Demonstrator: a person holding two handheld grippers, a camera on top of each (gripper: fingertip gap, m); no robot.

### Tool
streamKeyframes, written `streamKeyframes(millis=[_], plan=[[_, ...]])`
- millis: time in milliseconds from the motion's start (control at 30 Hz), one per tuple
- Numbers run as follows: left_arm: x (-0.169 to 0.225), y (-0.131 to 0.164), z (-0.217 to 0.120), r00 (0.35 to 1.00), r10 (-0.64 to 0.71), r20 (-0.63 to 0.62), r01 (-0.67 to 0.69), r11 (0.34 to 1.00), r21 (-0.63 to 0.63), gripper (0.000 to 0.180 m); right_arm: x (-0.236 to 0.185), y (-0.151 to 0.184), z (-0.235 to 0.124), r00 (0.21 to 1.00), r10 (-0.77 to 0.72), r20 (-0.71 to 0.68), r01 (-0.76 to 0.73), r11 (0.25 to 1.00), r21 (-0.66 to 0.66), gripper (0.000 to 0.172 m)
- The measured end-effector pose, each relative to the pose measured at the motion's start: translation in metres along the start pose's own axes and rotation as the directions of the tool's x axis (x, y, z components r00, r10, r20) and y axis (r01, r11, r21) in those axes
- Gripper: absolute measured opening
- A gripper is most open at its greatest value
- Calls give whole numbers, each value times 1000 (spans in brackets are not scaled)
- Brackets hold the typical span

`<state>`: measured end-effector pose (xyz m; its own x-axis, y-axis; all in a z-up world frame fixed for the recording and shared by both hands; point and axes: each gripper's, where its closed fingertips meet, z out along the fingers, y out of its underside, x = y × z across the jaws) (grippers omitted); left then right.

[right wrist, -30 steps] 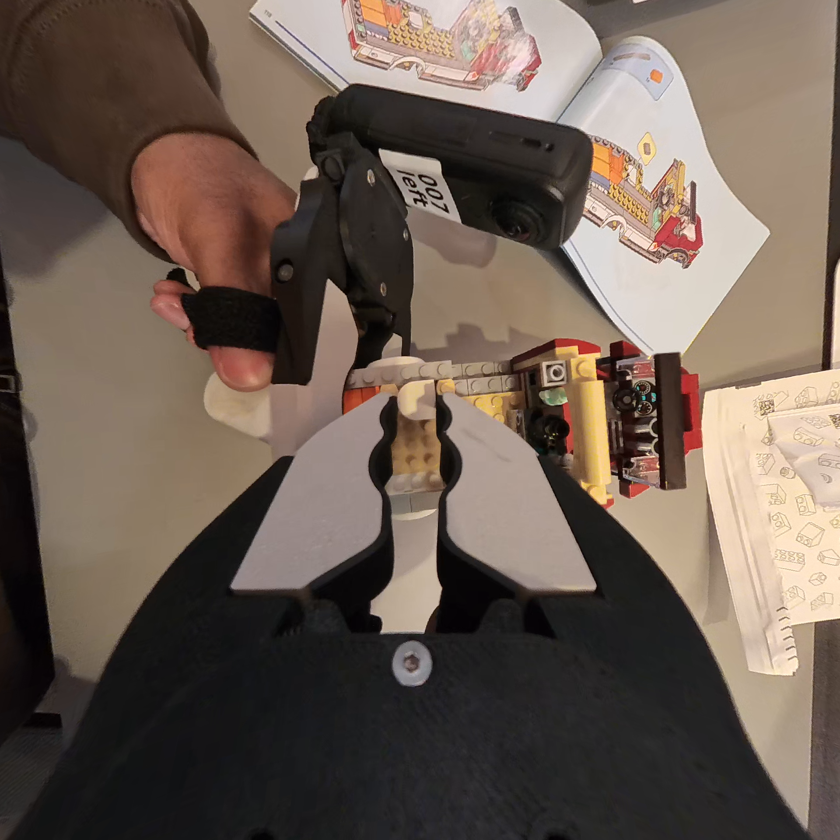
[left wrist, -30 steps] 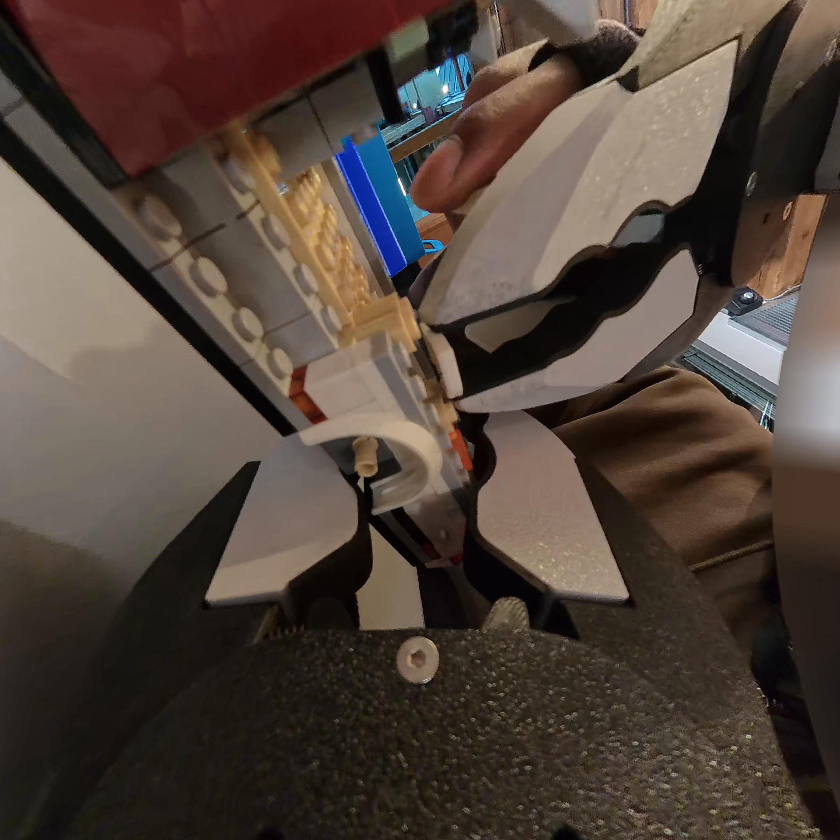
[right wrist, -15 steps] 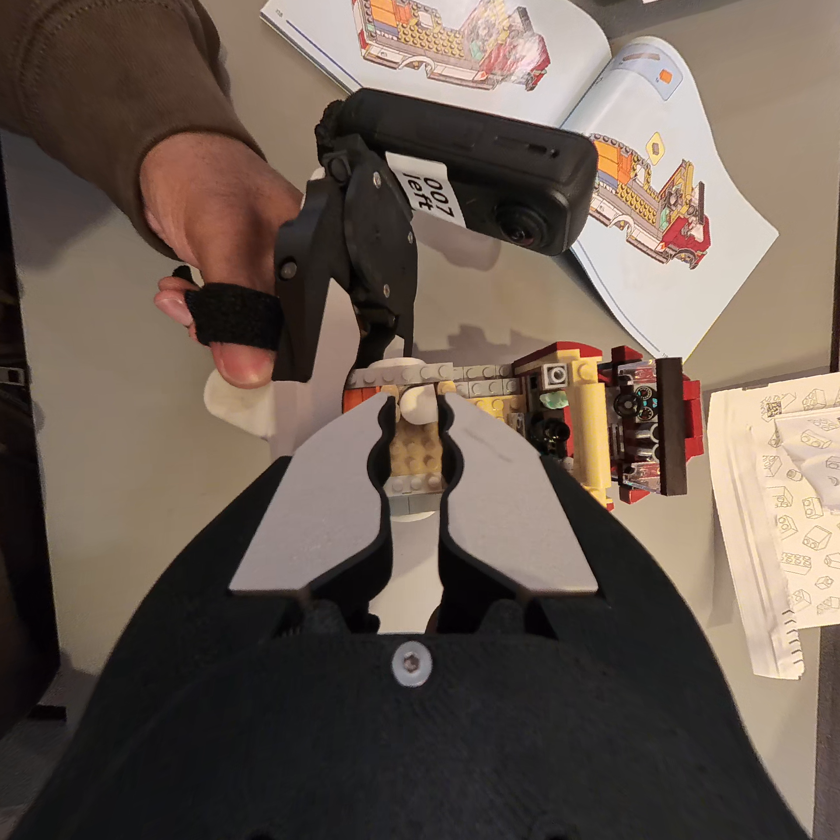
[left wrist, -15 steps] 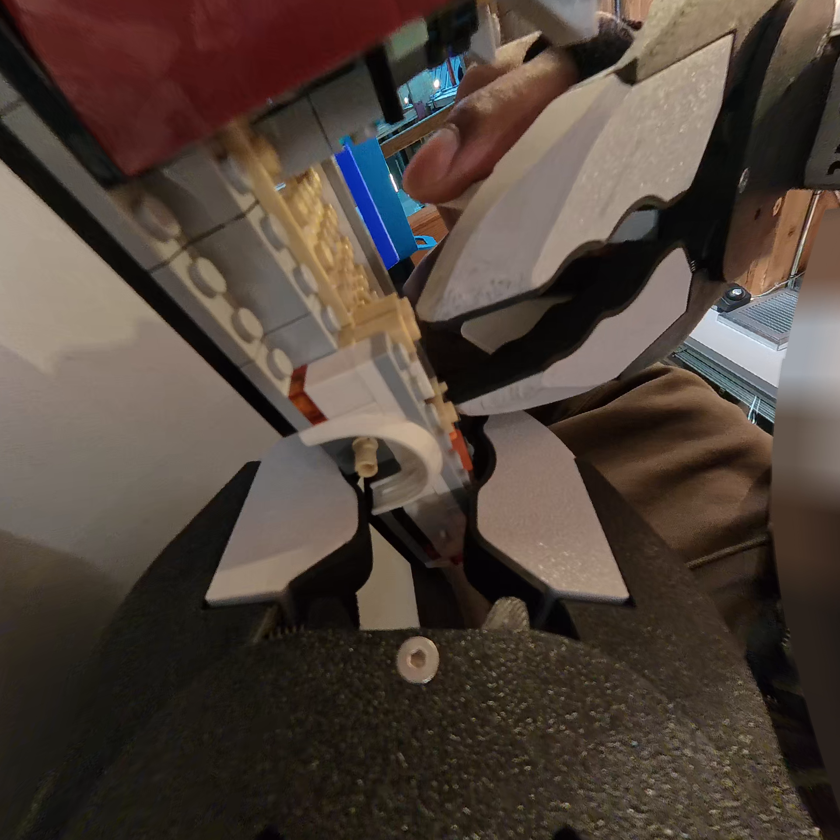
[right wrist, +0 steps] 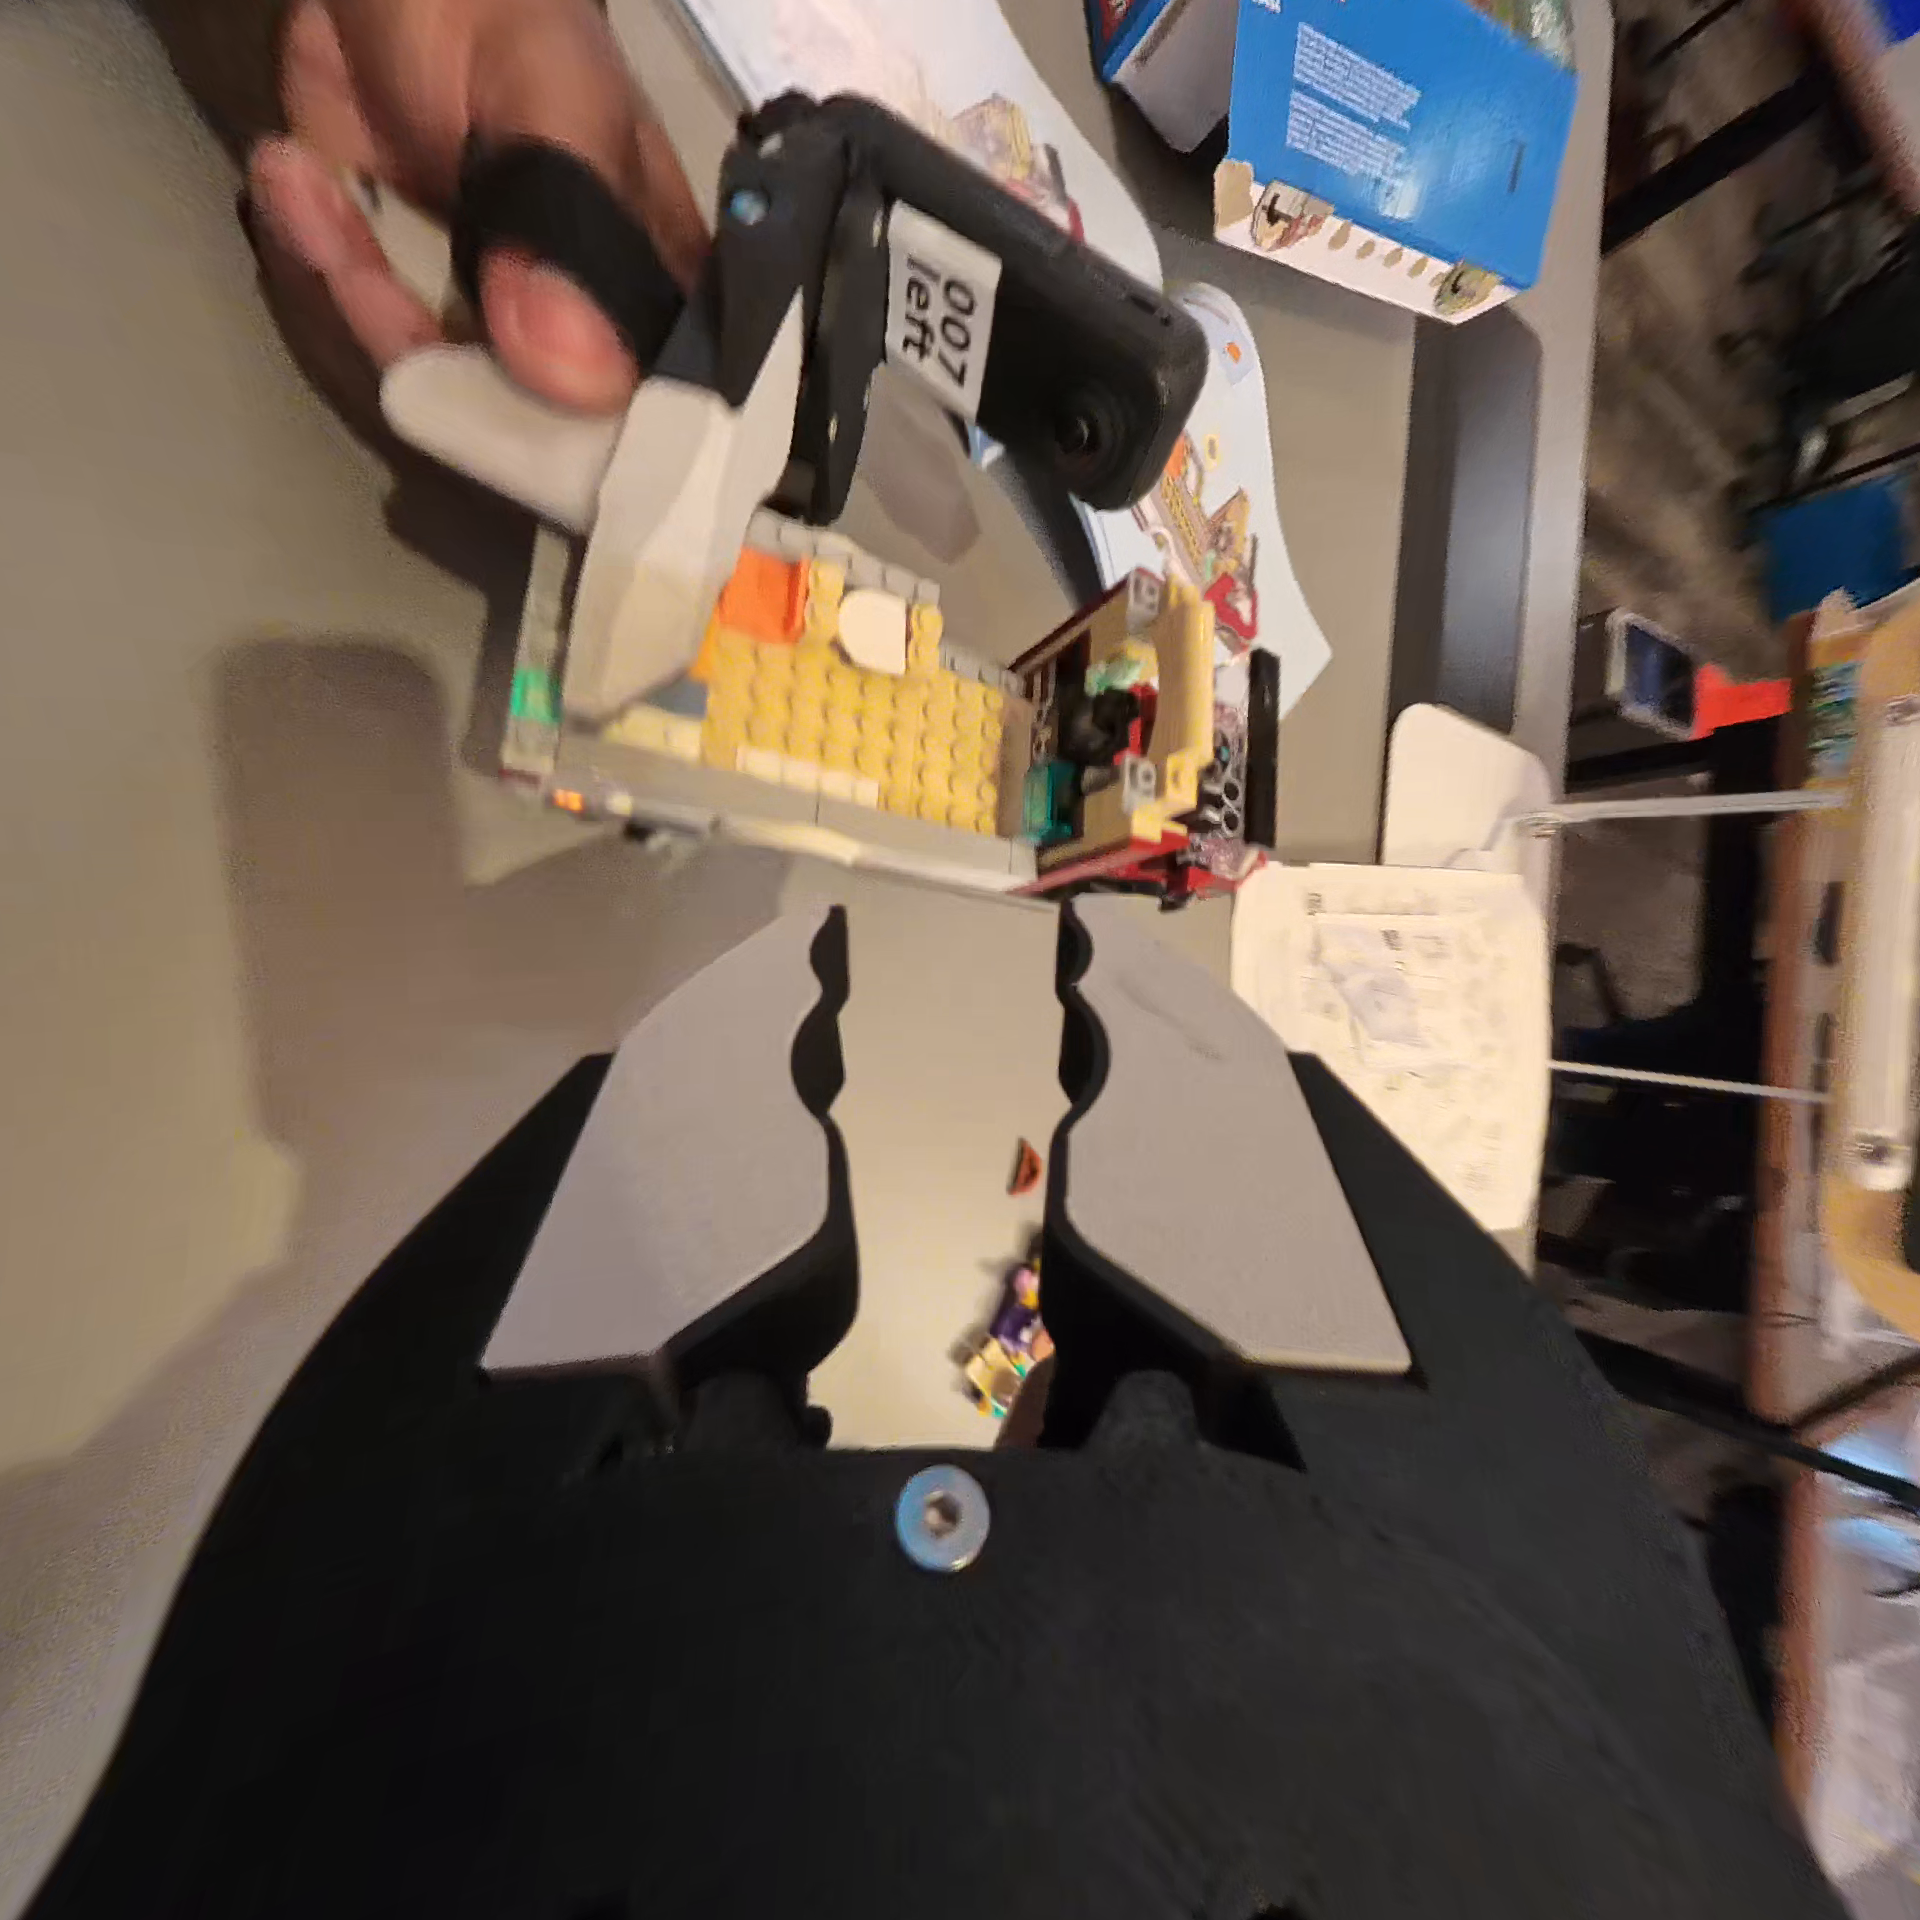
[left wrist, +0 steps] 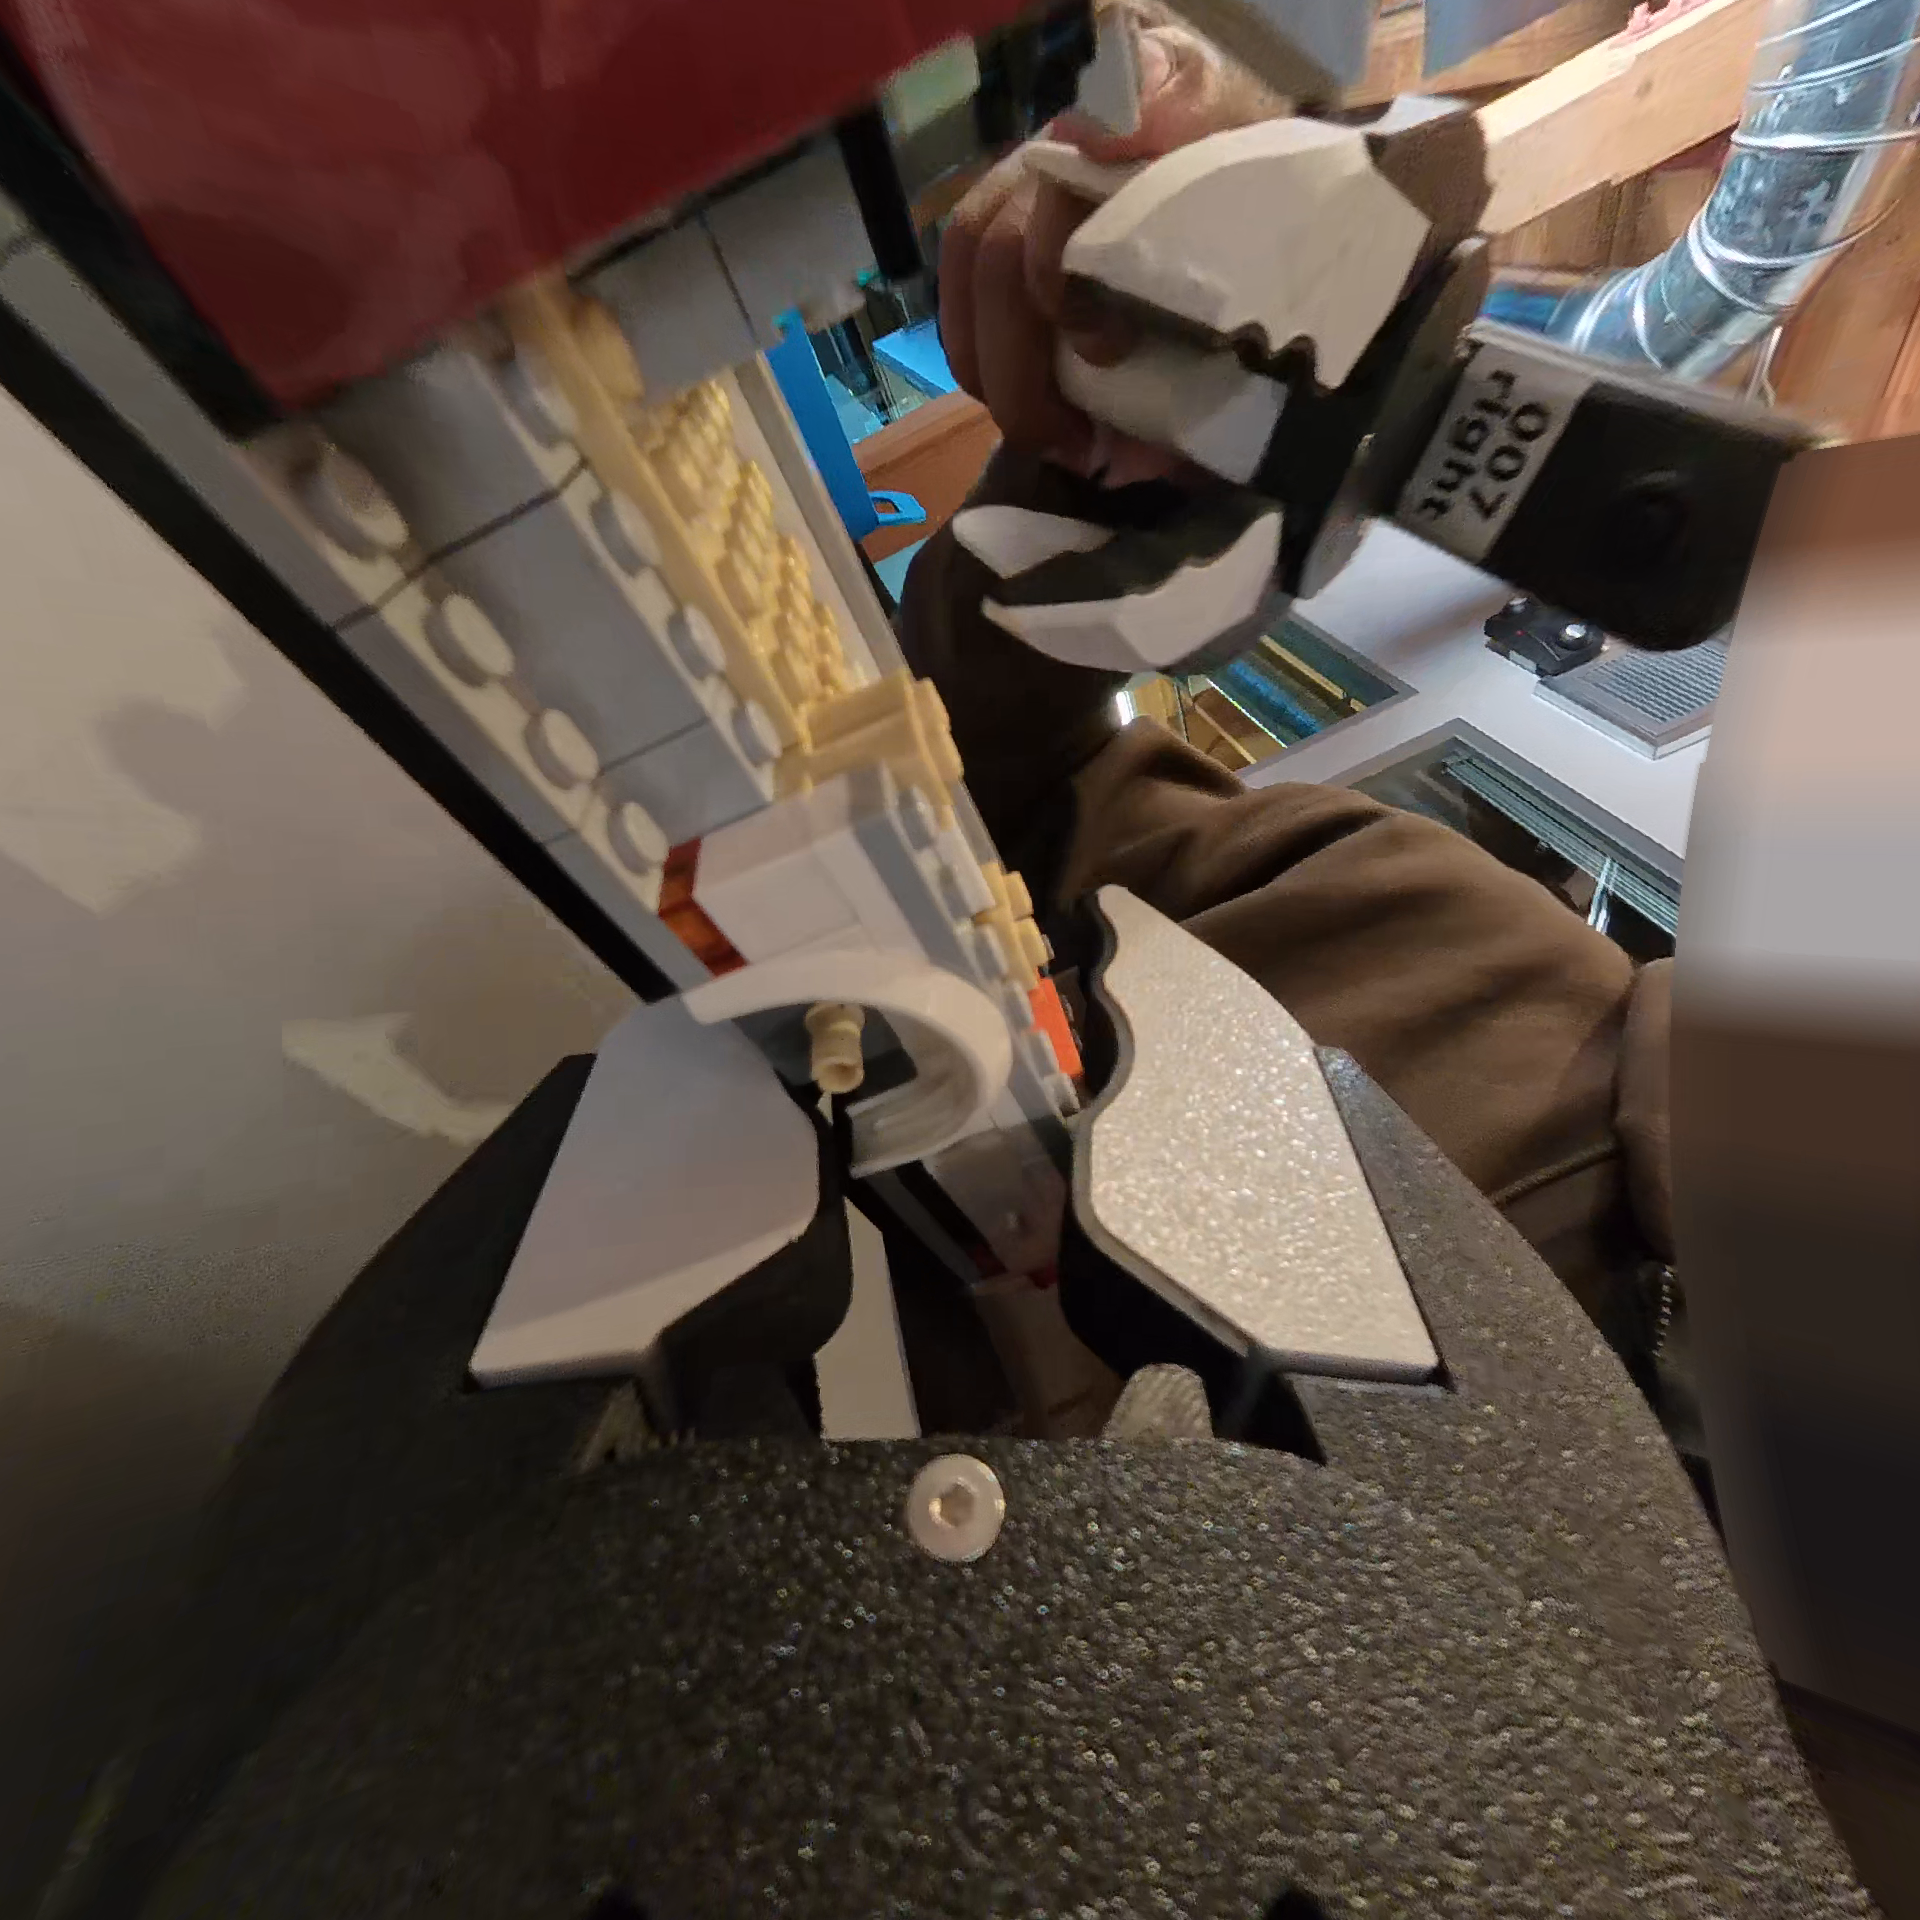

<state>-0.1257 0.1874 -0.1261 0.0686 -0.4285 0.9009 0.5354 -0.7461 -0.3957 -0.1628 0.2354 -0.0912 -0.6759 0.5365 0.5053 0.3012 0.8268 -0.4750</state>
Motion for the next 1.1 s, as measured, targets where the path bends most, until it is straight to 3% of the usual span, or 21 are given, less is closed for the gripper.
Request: streamKeyframes(millis=[167,367,500,700,1100], plan=[[9,5,0,995,-46,-83,42,998,-51,46,-14,14,-7,964,-218,-153,228,973,48,53],[21,14,-1,980,-93,-175,70,989,-131,46,-34,6,17,815,-442,-374,492,870,44,69],[25,22,-1,979,-75,-188,39,981,-189,46,-30,-7,25,751,-421,-510,533,841,91,72],[23,25,-1,982,-76,-173,38,977,-212,46,-27,-18,20,620,-396,-677,614,782,105,59],[23,36,3,982,-83,-169,35,962,-269,45,-33,-20,31,521,-376,-766,635,771,53,49]])
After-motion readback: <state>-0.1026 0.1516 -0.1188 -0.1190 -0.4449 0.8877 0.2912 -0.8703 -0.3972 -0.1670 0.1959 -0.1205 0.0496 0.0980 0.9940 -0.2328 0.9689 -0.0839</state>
